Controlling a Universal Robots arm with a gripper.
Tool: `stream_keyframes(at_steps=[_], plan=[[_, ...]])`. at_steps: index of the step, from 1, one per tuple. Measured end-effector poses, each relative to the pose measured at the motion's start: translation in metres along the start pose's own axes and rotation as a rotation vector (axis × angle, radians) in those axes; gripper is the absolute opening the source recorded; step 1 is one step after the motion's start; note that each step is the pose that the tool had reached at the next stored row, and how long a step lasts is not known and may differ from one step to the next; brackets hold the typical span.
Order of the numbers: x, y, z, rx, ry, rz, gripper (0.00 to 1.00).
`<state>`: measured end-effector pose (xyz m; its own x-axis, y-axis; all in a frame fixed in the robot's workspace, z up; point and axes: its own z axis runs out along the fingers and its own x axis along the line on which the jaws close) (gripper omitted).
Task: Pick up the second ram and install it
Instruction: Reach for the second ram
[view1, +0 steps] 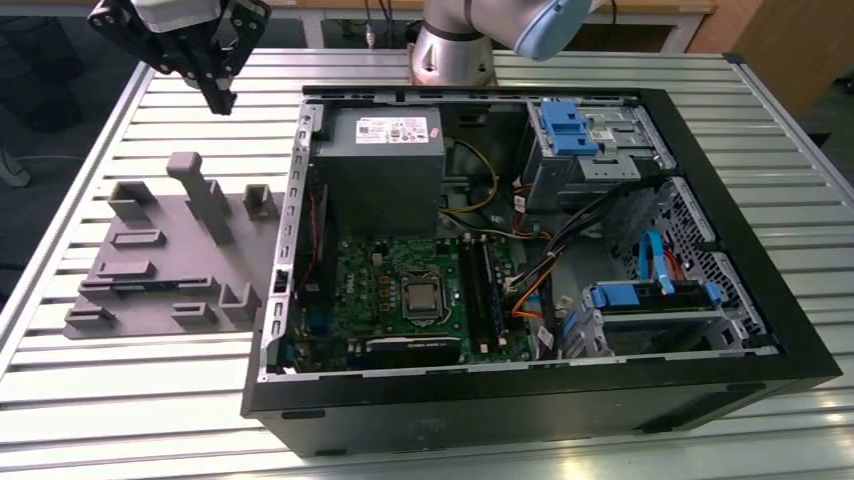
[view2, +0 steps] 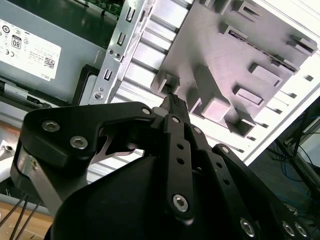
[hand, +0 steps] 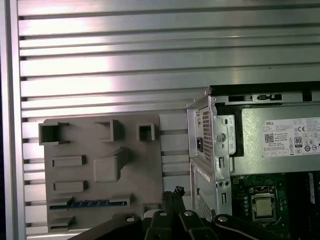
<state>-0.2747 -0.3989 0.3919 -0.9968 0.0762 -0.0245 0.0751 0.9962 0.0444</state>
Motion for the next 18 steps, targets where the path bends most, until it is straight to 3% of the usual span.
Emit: stream_keyframes(at_steps=[7, 11, 18], plan=[[0.0127, -0.0021, -0.0003, 0.0, 0.0, 0.0, 0.11], [0.0199, -0.0087, -0.0005, 0.0, 0.0001, 0.0, 0.11], [0.0389, -0.0199, -0.0009, 0.0, 0.0, 0.0, 0.11]])
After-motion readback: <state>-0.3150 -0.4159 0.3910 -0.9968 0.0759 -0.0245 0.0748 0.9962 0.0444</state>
